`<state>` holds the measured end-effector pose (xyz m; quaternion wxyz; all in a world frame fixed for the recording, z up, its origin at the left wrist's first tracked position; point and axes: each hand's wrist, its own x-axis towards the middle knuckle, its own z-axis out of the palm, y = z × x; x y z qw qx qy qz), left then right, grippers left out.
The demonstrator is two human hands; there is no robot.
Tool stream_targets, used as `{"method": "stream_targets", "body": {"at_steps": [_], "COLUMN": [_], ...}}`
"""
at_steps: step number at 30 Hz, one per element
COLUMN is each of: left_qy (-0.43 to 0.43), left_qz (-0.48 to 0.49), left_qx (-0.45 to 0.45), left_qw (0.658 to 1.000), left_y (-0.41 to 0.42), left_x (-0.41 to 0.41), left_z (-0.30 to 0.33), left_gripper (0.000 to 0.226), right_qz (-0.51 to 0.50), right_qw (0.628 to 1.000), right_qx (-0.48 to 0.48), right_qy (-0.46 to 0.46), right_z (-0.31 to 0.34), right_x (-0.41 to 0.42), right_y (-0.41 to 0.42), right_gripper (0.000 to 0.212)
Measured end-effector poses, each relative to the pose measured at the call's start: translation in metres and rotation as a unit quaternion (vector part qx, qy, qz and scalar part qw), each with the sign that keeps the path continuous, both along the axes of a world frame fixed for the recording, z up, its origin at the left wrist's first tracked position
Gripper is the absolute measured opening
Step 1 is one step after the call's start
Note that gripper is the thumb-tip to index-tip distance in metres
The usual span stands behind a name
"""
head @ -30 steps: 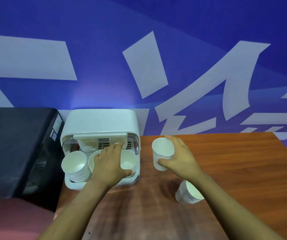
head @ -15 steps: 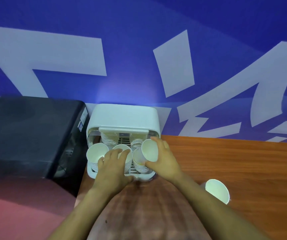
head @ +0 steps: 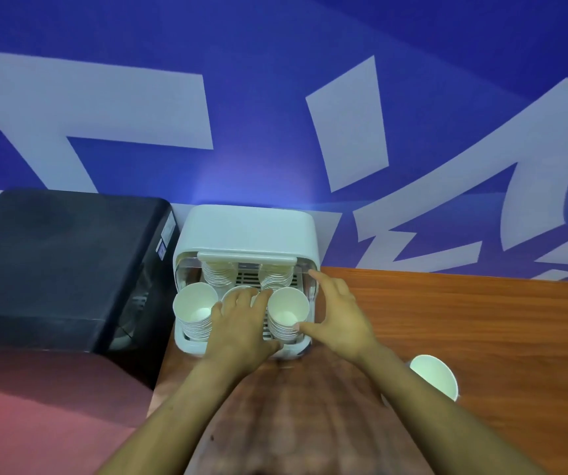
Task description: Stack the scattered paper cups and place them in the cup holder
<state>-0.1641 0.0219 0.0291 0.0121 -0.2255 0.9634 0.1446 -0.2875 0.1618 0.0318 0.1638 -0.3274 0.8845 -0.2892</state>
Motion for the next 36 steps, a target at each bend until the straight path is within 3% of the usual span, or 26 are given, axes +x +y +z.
{"method": "stream_targets", "body": {"at_steps": [8,12,17,23,29,36], "left_qy": [-0.048,-0.109,-0.110,-0.091,-0.071,-0.023], "left_qz": [-0.071,-0.102,-0.095,-0.077,-0.062,-0.058], "left_qx": [-0.093,-0.136,-0.136,-0.100,-0.122,-0.084], "left_qw": [0.992,0.979,0.980,0.988,0.988,0.995], "left_y": [0.017,0.022,0.020,0.013,0.011,0.030], "left_x": [-0.046,-0.065,-0.077,-0.092,-0.099,-0.071], "left_z": [-0.004,-0.015,-0.016,-0.019,-0.023,-0.023], "left_gripper": [0.088,0.088,0.068,0.071,0.078,0.084], "right_qz": [-0.050,-0.061,-0.073,-0.087,-0.081,-0.079], "right_qw": [0.998,0.987,0.978,0.977,0.980,0.983], "right_qx": [0.028,0.148,0.189,0.169,0.160,0.134], "right_qy": [0.007,0.008,-0.050,-0.100,-0.087,-0.099], "right_z": [0.021,0.020,0.011,0.000,-0.009,-0.018], "right_x": [-0.028,-0.039,-0.039,-0.034,-0.026,-0.029], "right_y": [0.078,0.129,0.168,0.187,0.189,0.203], "right_gripper": [0.070,0.077,0.090,0.093,0.096,0.107]}}
